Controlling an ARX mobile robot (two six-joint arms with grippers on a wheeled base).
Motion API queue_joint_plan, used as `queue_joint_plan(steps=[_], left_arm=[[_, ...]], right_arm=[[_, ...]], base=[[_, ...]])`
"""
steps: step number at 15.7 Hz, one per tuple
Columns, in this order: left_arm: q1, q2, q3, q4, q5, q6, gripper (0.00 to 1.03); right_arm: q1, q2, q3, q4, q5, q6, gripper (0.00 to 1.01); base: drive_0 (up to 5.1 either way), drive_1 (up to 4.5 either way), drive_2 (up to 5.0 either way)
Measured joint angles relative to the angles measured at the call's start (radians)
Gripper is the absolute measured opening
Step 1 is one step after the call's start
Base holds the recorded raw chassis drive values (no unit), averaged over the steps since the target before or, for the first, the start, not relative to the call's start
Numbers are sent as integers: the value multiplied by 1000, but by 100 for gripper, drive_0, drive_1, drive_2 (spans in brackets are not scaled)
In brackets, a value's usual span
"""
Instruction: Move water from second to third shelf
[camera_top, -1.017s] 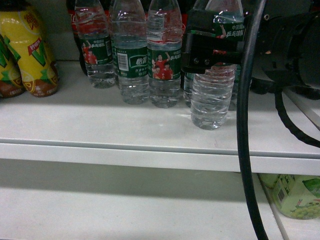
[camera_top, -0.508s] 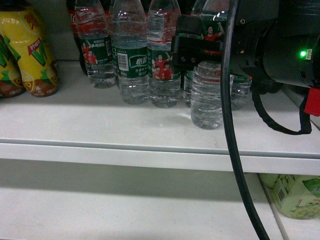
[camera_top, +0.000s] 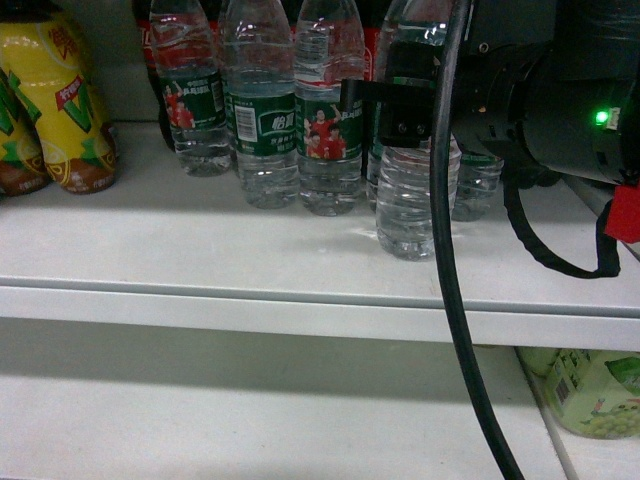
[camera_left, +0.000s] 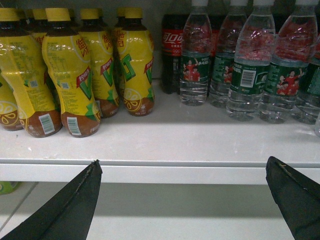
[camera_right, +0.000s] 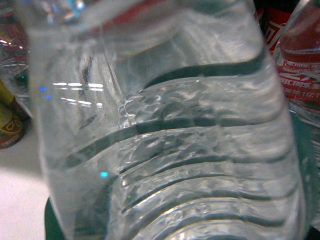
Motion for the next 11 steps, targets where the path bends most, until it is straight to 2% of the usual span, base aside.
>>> queue_joint_plan(steps=[4,6,7,8,9,11], left_arm=[[0,0,0,0,0,0,98],[0,0,0,0,0,0,98],[0,0,0,0,0,0,98],[0,0,0,0,0,0,98],[0,0,0,0,0,0,98],[0,0,0,0,0,0,98]], right_arm=[[1,-124,-139,7,-33,2,45],[1,-230,-251,7,-42,0,45],[-1,-356,-348,-16,-43,-7,45],[-26,-578,-469,-75,-50,-11,45],[-81,-771,-550,-179,-84,-11,44],[-116,-887,-583,-262,-112,-11,44]], base=[[0,0,0],[0,0,0],[0,0,0],[0,0,0],[0,0,0],[0,0,0]])
